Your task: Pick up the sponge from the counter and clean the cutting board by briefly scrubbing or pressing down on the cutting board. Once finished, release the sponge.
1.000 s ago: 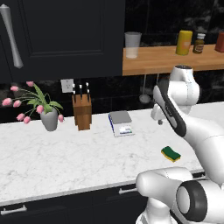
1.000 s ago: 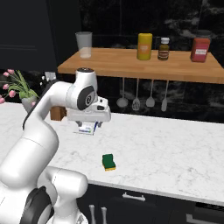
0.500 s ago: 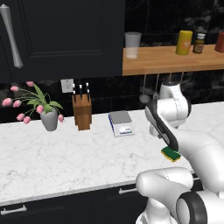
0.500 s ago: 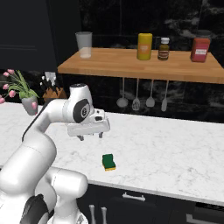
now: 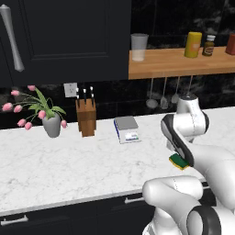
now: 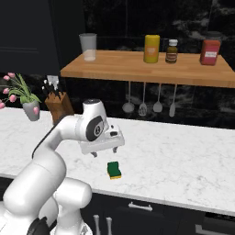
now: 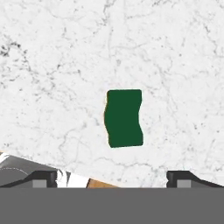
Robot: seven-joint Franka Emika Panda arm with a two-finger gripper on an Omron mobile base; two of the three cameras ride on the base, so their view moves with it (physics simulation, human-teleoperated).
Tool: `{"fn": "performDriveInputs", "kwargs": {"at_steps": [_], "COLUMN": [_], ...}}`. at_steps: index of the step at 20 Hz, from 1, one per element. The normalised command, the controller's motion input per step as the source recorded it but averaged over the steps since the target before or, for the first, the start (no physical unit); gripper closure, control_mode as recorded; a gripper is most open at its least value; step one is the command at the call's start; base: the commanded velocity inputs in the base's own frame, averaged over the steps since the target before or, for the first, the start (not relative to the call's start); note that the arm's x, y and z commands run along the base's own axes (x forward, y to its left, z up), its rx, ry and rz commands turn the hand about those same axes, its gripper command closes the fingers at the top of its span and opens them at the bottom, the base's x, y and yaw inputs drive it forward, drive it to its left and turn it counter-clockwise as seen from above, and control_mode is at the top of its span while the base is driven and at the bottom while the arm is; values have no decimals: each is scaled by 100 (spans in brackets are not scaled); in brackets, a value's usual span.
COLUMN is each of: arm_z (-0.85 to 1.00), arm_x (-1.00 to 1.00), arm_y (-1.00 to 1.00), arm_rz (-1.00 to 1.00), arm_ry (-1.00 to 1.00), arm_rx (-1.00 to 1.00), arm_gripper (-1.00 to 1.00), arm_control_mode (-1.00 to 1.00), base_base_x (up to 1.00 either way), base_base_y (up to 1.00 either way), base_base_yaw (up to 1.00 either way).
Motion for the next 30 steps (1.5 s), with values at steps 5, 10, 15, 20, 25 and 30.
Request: {"fn": "performDriveInputs", "kwargs": {"at_steps": [5,10,15,20,25,30], "arm_z": [-40,-41,-39,-31,-22,-4], "arm_x": [0,0,0,3,2,3], "arm_y": [-11,-1,-3,-8,-12,-13], "arm_rz": [4,0,0,0,0,0], "arm_ry": [3,0,0,0,0,0], "arm_rx": [1,1,0,0,0,4], "arm_gripper": [-100,-100,-100,-100,-100,-100], "arm_control_mode": [-100,-100,-100,-100,-100,-100], "base_base_x": [0,0,0,0,0,0], "base_base_y": [0,0,0,0,0,0], "base_base_yaw": [0,0,0,0,0,0]}}
